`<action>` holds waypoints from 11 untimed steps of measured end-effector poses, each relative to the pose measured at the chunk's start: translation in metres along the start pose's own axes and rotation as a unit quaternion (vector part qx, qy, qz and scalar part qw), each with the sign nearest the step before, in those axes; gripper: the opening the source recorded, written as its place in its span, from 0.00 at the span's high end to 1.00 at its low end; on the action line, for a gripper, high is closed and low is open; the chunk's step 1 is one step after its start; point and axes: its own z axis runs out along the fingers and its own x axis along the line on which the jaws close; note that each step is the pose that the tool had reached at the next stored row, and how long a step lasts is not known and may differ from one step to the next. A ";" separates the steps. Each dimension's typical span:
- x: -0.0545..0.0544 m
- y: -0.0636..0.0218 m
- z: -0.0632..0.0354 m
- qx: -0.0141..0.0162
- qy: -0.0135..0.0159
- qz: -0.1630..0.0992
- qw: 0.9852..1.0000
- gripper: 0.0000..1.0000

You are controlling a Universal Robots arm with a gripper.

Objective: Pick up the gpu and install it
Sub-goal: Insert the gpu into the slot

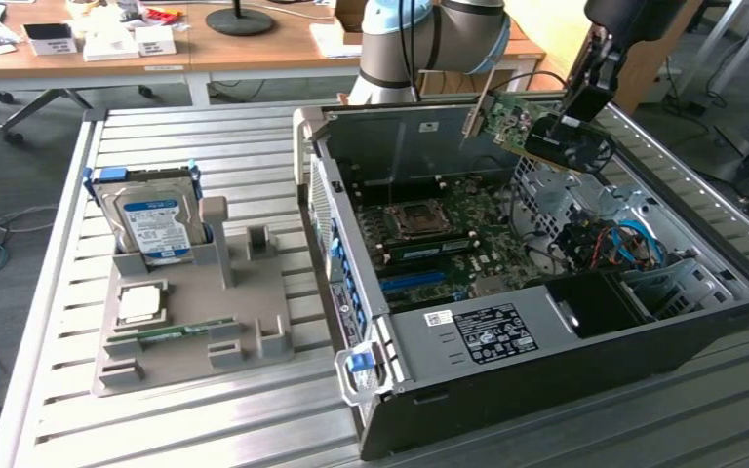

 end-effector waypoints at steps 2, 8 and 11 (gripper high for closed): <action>0.000 0.0000 0.0000 0.000 0.000 0.000 1.000 0.73; 0.000 0.0000 0.0000 0.000 0.000 -0.002 1.000 0.73; 0.000 0.0000 0.0000 0.000 0.001 -0.012 1.000 0.73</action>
